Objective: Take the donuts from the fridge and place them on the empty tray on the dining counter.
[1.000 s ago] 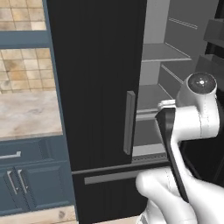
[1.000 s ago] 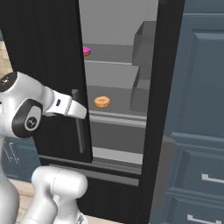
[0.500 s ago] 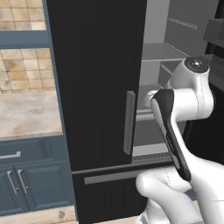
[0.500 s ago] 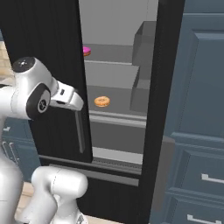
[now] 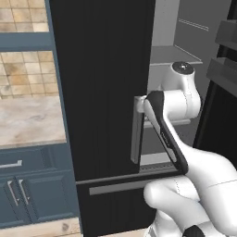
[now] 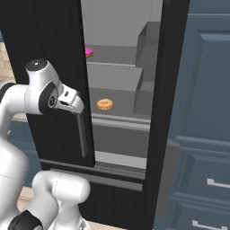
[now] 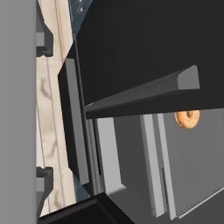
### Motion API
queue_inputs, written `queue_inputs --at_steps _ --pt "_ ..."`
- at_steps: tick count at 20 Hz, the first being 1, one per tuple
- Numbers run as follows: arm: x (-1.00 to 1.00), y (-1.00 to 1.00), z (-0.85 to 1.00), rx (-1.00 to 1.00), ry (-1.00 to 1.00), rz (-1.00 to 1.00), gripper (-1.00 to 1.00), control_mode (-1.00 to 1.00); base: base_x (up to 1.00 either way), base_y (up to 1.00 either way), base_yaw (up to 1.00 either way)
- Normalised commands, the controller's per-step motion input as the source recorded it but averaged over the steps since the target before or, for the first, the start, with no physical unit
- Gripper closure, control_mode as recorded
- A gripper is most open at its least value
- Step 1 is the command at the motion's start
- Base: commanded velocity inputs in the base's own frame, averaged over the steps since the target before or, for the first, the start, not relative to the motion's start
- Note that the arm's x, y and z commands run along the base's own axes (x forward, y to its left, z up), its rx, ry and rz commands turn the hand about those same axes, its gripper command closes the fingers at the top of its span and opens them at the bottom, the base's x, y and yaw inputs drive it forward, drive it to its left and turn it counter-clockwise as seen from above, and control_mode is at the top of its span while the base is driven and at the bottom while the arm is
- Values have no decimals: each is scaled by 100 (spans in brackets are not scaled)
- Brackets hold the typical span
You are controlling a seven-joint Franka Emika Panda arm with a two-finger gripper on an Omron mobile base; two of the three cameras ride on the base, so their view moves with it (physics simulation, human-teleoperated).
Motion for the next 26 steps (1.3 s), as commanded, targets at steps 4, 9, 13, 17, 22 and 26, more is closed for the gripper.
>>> queue_inputs --at_steps 4,9,13,17,22,26 --pt "45 16 -48 1 0 0 -100 -100 0 0 0" --pt "18 10 -35 0 -10 0 -100 -100 0 0 0" --pt "44 2 -14 0 -5 0 -100 -100 0 0 0" --pt "49 6 -1 0 -12 2 -100 -100 0 0 0" --pt "49 4 -9 0 -8 4 -100 -100 0 0 0" --pt "27 9 -29 0 -7 4 -100 -100 0 0 0"
